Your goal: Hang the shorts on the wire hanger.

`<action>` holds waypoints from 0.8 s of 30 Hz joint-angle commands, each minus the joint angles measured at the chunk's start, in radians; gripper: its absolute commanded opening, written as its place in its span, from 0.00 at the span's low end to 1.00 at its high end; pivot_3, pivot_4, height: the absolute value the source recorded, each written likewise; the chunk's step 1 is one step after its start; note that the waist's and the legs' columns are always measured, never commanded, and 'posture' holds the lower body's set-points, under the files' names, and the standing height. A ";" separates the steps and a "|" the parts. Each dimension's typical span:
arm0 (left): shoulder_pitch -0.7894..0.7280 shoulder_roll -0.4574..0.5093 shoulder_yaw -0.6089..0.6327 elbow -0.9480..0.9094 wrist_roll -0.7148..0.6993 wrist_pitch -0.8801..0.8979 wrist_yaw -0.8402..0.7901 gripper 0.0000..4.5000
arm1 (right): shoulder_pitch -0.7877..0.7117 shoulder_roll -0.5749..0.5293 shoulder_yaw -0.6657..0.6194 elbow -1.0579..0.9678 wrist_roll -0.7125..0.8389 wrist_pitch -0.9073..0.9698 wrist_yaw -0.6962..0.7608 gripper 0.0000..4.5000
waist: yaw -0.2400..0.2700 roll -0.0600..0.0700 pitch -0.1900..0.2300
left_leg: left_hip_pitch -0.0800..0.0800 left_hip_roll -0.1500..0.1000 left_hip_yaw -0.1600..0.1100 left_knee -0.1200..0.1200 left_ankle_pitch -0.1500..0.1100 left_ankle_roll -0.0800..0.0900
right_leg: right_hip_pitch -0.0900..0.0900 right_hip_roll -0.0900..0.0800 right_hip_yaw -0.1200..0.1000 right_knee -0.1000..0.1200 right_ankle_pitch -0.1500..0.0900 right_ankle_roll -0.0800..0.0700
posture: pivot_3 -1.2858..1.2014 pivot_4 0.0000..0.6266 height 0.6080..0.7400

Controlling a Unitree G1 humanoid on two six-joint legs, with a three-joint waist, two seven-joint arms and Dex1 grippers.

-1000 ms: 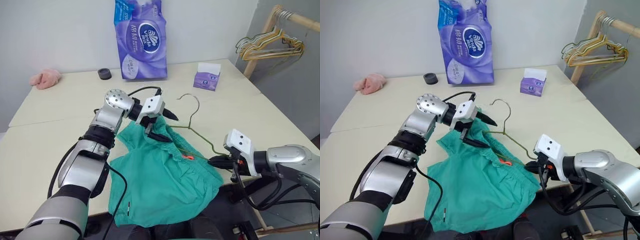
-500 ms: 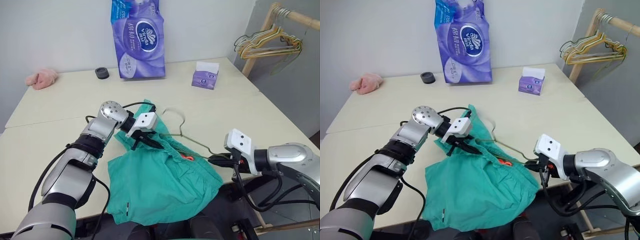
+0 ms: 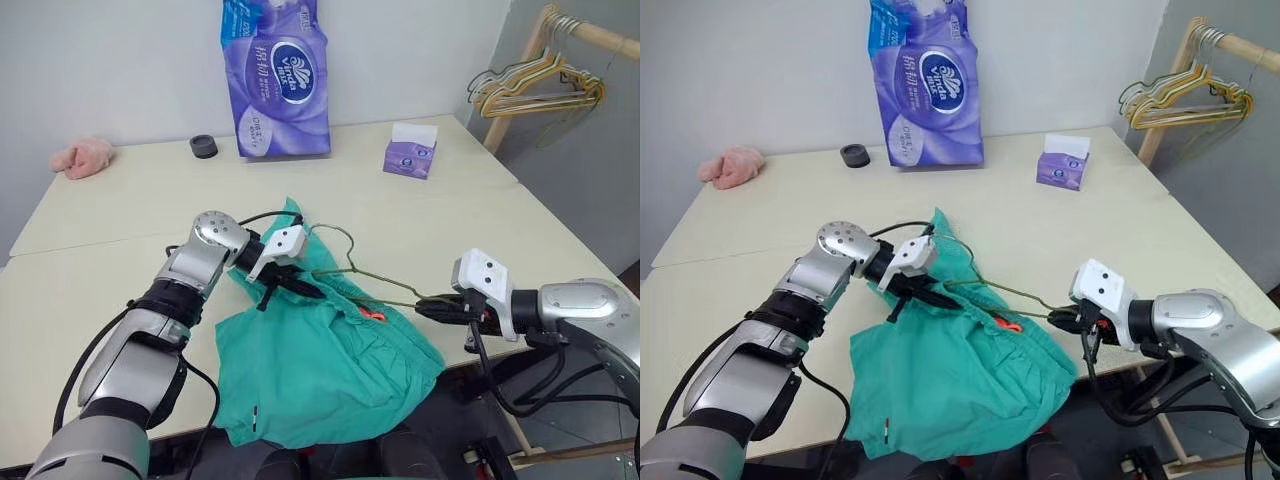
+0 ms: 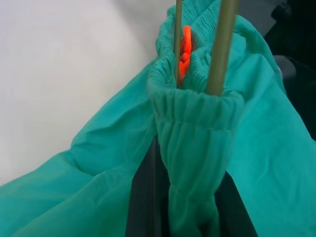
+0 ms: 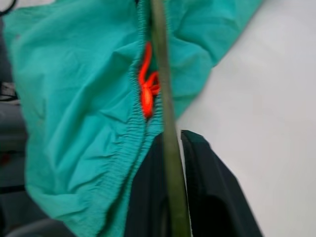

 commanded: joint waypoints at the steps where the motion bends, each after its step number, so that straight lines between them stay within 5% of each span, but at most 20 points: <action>1: -0.001 -0.006 0.038 -0.038 0.003 0.009 0.006 0.00 | 0.007 -0.053 -0.043 -0.008 -0.024 -0.069 0.056 0.37 | 0.001 0.000 0.000 | 0.000 0.000 0.000 0.000 0.000 0.000 | 0.000 0.000 0.000 0.000 0.000 0.000 | 0.42 0.10 1.00; 6: -0.004 -0.009 0.070 -0.019 0.020 -0.004 0.051 0.00 | 0.144 -0.180 -0.217 0.050 -0.013 -0.066 0.147 0.76 | 0.006 0.000 0.000 | 0.000 0.000 0.000 0.001 0.000 0.000 | 0.000 0.000 0.000 0.000 0.000 0.000 | 0.42 0.10 1.00; 11: -0.026 -0.024 0.112 0.031 0.042 -0.024 0.123 0.00 | 0.337 -0.058 -0.393 0.021 0.031 -0.011 0.061 0.76 | 0.014 -0.001 0.000 | 0.000 0.000 0.000 0.002 0.000 0.000 | 0.001 0.000 0.000 0.001 0.000 0.000 | 0.43 0.12 1.00; 16: -0.042 -0.035 0.137 0.065 0.053 -0.036 0.158 0.00 | 0.435 0.167 -0.355 -0.108 0.071 0.092 -0.146 0.76 | 0.016 -0.001 0.000 | 0.001 0.000 0.001 0.003 0.000 0.000 | 0.000 0.000 0.002 0.007 0.000 0.000 | 0.43 0.13 1.00; 24: -0.037 -0.041 0.138 0.052 0.056 -0.028 0.145 0.00 | 0.447 0.340 -0.278 -0.127 0.118 0.186 -0.301 0.76 | 0.027 -0.001 0.000 | 0.001 0.000 0.000 0.007 -0.001 0.001 | 0.000 0.000 0.001 0.009 0.000 0.000 | 0.43 0.13 1.00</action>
